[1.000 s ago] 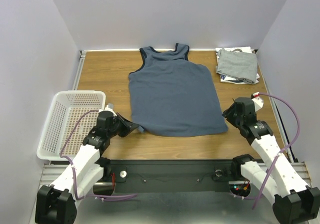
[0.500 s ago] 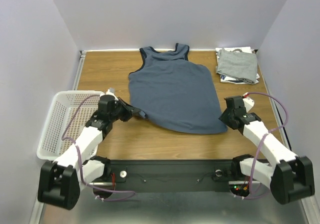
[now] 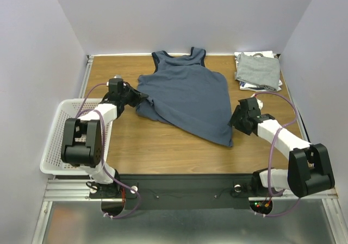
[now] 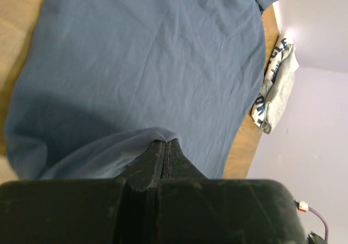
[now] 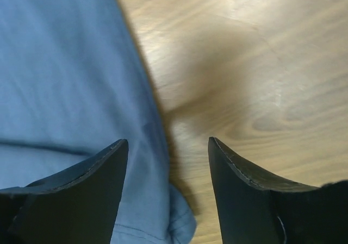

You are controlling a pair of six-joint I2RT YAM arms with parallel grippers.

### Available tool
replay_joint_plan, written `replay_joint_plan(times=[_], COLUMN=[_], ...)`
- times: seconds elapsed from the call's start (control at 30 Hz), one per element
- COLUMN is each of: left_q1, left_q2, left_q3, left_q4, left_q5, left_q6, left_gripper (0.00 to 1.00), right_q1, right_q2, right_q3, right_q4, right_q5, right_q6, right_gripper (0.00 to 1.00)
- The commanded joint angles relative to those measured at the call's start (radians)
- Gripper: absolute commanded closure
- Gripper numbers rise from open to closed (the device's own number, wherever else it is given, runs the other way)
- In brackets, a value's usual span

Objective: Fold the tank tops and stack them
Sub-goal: Flatten the tank top out

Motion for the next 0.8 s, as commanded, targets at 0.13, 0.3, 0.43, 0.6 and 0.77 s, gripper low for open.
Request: replay_joint_plan(times=[0.13,0.3,0.43,0.6,0.77], left_q1=[0.004,0.01,0.01,0.012,0.012], left_q2=[0.079,0.1,0.132,0.171,0.183], left_q3=[0.054,0.051,0.074,0.12,0.144], left_q4=[0.09,0.09,0.093,0.089,0.074], left_q5=[0.04,0.031,0.03,0.03,0.033], left_q6=[-0.026,-0.032,-0.049,-0.052,-0.052], left_gripper=[1.0,1.0,1.0,1.0,1.0], right_q1=[0.003,0.004,0.015,0.064,0.141], right_q2=[-0.116,-0.231,-0.26,-0.256,-0.231], right_q3=[-0.051,-0.076,-0.074,-0.119,-0.142], right_q4=[0.057,-0.047,-0.128,-0.136,-0.121], right_q5=[-0.155,-0.17,-0.202,-0.221,-0.187], right_q6=[0.015,0.053,0.058,0.093,0.127], right_gripper=[0.42,0.46,0.47,0.53,0.58])
